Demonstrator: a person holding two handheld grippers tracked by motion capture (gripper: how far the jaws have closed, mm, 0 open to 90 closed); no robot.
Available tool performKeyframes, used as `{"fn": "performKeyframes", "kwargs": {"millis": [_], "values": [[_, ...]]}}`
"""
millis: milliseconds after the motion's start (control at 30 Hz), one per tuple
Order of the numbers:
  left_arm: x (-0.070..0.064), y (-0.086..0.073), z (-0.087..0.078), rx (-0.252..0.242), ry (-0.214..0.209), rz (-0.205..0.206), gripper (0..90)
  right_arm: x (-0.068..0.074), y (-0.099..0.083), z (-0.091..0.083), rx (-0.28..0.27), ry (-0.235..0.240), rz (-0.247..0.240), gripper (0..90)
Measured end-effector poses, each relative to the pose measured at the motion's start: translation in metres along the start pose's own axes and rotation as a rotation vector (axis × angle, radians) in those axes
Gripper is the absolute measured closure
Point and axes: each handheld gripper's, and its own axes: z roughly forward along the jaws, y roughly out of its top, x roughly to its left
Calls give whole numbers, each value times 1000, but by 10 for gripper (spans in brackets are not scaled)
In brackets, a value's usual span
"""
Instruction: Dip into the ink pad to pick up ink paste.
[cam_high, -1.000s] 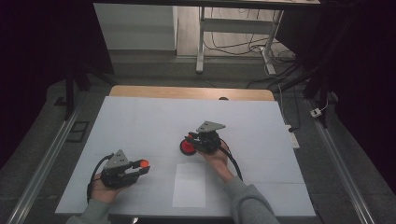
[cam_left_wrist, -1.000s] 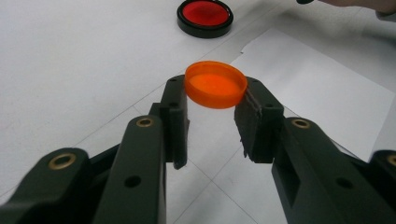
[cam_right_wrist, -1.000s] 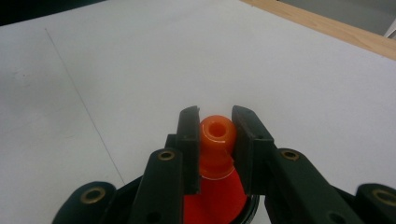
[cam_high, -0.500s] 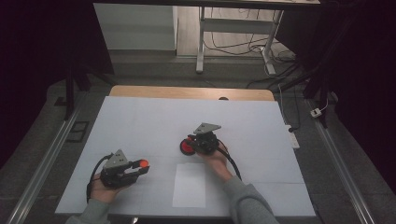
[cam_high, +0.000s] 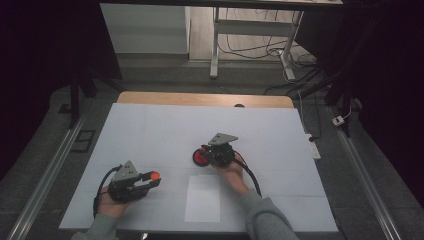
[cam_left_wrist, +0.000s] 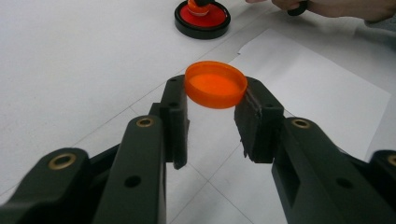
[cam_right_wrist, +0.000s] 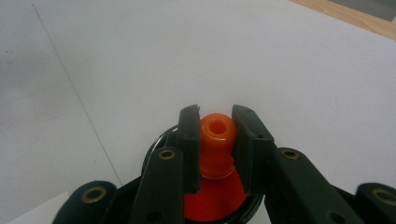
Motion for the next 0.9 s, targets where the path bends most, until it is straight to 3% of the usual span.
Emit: {"fn": "performKeyframes", "kwargs": {"millis": [900], "values": [[2,0,-2,-3,12,-3,657,-1,-1,0,-10,4,12,729]]}}
